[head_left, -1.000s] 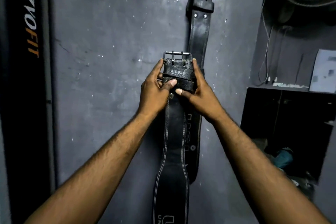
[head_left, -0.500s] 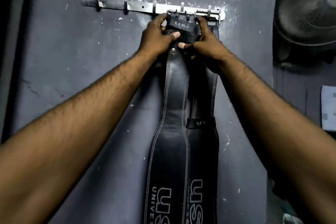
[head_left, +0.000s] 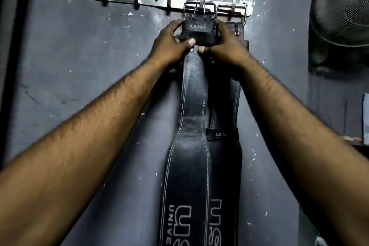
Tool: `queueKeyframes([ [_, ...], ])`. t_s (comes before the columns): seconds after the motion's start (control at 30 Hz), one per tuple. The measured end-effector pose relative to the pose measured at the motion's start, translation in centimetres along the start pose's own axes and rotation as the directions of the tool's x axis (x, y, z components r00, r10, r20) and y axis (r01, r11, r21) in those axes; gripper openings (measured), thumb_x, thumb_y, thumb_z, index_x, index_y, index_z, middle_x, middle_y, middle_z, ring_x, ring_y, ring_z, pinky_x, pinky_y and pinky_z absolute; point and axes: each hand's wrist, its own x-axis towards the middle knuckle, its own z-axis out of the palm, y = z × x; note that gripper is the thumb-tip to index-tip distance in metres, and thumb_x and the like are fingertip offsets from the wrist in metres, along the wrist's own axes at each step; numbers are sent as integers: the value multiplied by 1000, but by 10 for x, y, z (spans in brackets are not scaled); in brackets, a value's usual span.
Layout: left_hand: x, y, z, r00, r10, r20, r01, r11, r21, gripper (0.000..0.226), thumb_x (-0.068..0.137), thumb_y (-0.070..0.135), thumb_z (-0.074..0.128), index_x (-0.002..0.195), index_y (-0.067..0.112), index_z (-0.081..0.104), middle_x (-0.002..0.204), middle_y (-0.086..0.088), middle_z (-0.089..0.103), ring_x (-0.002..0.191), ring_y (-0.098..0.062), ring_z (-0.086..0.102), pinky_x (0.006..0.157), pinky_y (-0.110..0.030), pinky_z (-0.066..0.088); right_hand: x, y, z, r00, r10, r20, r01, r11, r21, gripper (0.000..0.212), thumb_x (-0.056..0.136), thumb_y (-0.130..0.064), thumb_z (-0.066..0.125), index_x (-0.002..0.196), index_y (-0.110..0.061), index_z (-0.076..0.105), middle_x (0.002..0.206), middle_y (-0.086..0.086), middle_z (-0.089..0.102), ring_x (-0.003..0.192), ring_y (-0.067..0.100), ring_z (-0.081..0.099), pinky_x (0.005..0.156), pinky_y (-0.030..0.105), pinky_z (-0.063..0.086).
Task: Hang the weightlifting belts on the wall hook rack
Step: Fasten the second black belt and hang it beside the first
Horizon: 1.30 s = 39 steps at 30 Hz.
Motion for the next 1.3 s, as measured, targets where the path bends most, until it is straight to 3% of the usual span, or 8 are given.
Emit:
queueKeyframes([
  [0.07, -27, -9, 5, 1000, 2, -7, -2, 1000, -23, 73, 68, 34, 73, 138, 25, 54, 120, -18, 71, 70, -5, 58, 85, -32, 51, -29, 5, 14, 996, -34, -87, 36, 999, 19, 74, 77, -15, 74, 143, -15, 41, 119, -3, 66, 104, 15, 65, 94, 27, 54],
  [0.17, -76, -26, 13, 997, -66, 28, 68, 993, -94, 68, 61, 39, 72, 127, 22, 64, 111, -8, 76, 84, -18, 69, 93, -48, 57, -85, 11, 38, 977, 50, -206, -54, 998, -15, 56, 81, -19, 76, 132, -13, 54, 90, -8, 62, 79, 8, 61, 70, 10, 44],
  [0.27, -135, -36, 19, 985, -163, 65, 169, 981, -99, 50, 72, 29, 69, 120, 18, 67, 109, -4, 76, 95, -18, 71, 100, -49, 54, -149, 20, 57, 965, 158, -209, -169, 985, -35, 32, 87, -23, 73, 117, -12, 66, 85, -3, 62, 80, 16, 59, 64, 14, 33],
  [0.5, -204, -43, 23, 904, -328, 273, 402, 870, -285, 42, 96, -9, 51, 132, 12, 54, 111, -11, 69, 83, -12, 69, 79, -25, 59, -187, 15, 53, 986, 127, -105, -147, 967, -210, 49, 84, -13, 73, 130, -11, 57, 122, 11, 69, 113, 27, 63, 89, 20, 40],
  [0.67, -208, -36, 20, 920, -337, 199, 375, 907, -193, 44, 95, -9, 53, 135, 9, 52, 110, -14, 69, 79, -10, 69, 81, -27, 58, -204, 14, 66, 997, 80, -1, -74, 917, -393, 77, 88, -13, 67, 153, -4, 28, 139, 17, 54, 124, 35, 55, 104, 37, 44],
  [0.97, -211, -44, 24, 948, -311, 67, 312, 950, -9, 51, 78, 28, 63, 128, 22, 53, 119, -1, 72, 107, -22, 70, 102, -47, 52, -227, 49, 80, 954, 296, -49, -295, 955, 22, 35, 86, -27, 74, 115, -14, 58, 104, 2, 72, 95, 22, 66, 86, 29, 50],
  [1.13, -241, -47, 19, 887, -394, 240, 435, 888, -148, 31, 95, 4, 60, 122, 12, 48, 114, -10, 66, 100, -20, 63, 101, -50, 51, -240, 64, 74, 956, 278, 89, -287, 951, 117, 37, 87, -21, 74, 119, -17, 55, 109, -8, 71, 100, 10, 67, 94, 22, 50],
  [1.3, -252, -59, 23, 924, -370, 98, 372, 928, -9, 44, 74, 47, 64, 113, 32, 51, 109, 1, 72, 102, -22, 69, 97, -46, 54, -267, 68, 91, 961, 272, -38, -270, 961, 66, 38, 91, -26, 66, 125, -21, 52, 116, -4, 70, 105, 26, 66, 95, 37, 52],
])
